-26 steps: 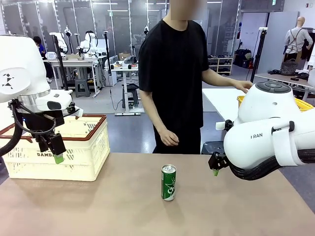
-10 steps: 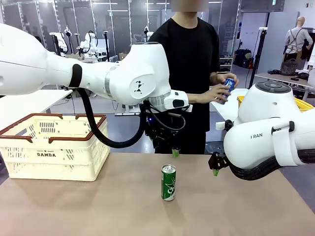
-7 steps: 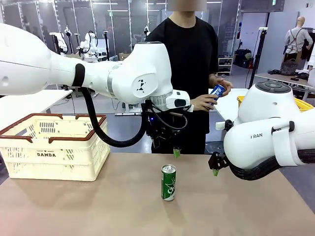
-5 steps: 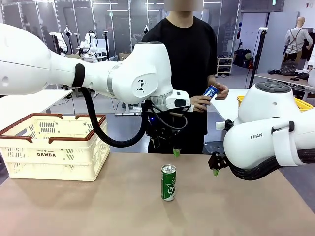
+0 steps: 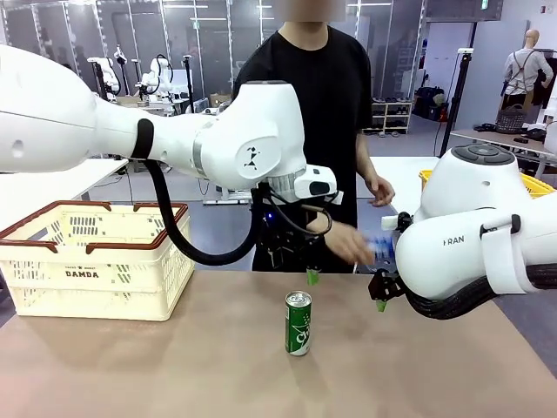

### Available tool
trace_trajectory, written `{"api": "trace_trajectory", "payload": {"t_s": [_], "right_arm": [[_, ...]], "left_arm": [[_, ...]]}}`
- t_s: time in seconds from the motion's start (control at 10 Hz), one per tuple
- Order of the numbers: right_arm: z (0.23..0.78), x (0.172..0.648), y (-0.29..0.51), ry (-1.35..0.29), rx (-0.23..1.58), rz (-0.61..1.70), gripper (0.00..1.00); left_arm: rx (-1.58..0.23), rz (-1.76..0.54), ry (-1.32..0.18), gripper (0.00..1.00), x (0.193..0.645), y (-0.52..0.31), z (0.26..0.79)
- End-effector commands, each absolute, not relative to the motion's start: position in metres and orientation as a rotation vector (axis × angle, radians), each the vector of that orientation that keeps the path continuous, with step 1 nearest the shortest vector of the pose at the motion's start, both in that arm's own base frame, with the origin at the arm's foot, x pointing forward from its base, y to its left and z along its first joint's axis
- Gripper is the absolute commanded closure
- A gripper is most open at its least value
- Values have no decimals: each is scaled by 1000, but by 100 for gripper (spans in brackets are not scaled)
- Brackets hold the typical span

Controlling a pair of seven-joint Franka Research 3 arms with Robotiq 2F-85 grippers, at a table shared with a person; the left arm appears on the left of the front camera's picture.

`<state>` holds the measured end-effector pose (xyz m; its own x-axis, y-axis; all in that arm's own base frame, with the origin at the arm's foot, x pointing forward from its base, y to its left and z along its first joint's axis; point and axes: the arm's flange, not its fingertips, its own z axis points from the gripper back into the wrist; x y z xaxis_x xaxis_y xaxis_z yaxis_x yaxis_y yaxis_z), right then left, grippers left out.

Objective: Place the drinks into the Shopping basket.
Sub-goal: Pick up one drink and place it into the Shopping basket.

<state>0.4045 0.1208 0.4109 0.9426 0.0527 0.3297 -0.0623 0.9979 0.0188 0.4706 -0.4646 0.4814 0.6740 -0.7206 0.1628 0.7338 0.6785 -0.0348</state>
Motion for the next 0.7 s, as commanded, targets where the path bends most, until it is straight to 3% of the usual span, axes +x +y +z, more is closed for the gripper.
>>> {"api": "trace_trajectory", "payload": {"t_s": [0.0,0.6], "right_arm": [[409,404,119,-342,23,65,0],[409,404,119,-342,23,65,0]], "left_arm": [[-83,-813,-121,0,477,-475,467],[-89,-803,-23,0,489,-485,418]]}}
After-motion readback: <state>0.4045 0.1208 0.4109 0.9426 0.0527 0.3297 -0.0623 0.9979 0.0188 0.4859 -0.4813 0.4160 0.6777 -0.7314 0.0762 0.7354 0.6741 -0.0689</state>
